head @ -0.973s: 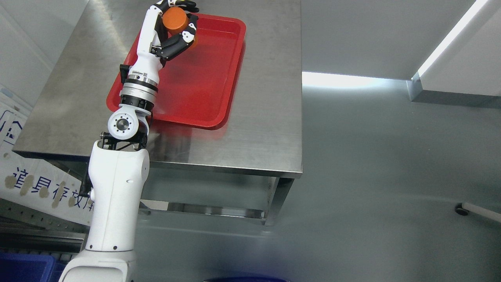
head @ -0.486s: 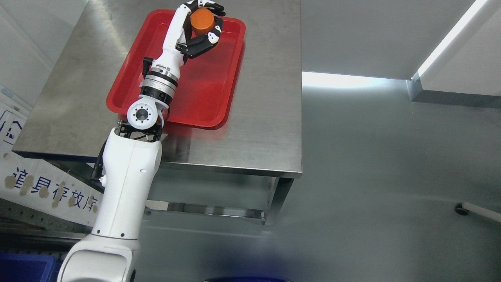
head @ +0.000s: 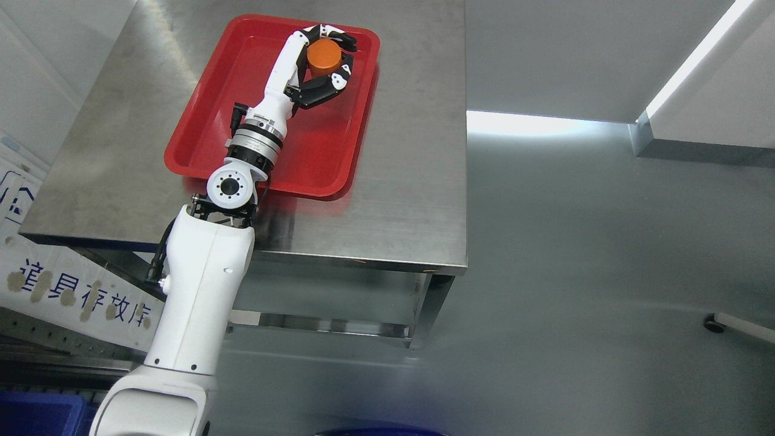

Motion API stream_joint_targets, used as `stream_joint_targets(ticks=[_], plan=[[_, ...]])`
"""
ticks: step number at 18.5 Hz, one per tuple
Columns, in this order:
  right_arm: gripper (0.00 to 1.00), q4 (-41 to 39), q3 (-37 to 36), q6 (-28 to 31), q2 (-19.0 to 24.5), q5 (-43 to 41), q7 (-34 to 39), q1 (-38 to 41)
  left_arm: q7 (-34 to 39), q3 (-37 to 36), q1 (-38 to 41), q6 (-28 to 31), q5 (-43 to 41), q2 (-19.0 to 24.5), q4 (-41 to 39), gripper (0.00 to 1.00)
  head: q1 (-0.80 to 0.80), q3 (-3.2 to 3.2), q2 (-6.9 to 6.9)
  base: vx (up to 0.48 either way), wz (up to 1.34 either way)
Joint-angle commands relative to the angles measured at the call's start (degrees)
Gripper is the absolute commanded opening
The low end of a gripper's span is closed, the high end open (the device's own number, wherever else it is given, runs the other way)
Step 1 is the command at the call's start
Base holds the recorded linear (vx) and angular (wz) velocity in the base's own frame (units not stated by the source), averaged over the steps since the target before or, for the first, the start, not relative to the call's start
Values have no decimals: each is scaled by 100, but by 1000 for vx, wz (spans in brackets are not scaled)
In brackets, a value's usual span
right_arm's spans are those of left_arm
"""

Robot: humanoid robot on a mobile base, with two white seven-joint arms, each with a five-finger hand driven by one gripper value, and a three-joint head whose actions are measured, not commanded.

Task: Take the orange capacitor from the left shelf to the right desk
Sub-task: 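Open the left hand to release the capacitor upright in the tray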

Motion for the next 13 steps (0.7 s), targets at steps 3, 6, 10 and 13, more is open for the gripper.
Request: stream_joint_targets(ticks=[3,6,10,13], plan=[[100,-193,-62,-5,-100,0,4,79,-30,328,-68,27,-34,100,193,65,0,0,0,0,0],[100,-193,-62,-5,-100,0,4,79,-21,406,-199,36,-25,100,122,79,0,0,0,0,0],[100,-193,-62,3,-100,0,4,79,-30,1458,-796,27,-25,100,96,86,0,0,0,0,0],[100,-193,-62,-5,-100,0,4,79,-126,2400,-973,27,1,218,96,85,0,0,0,0,0]])
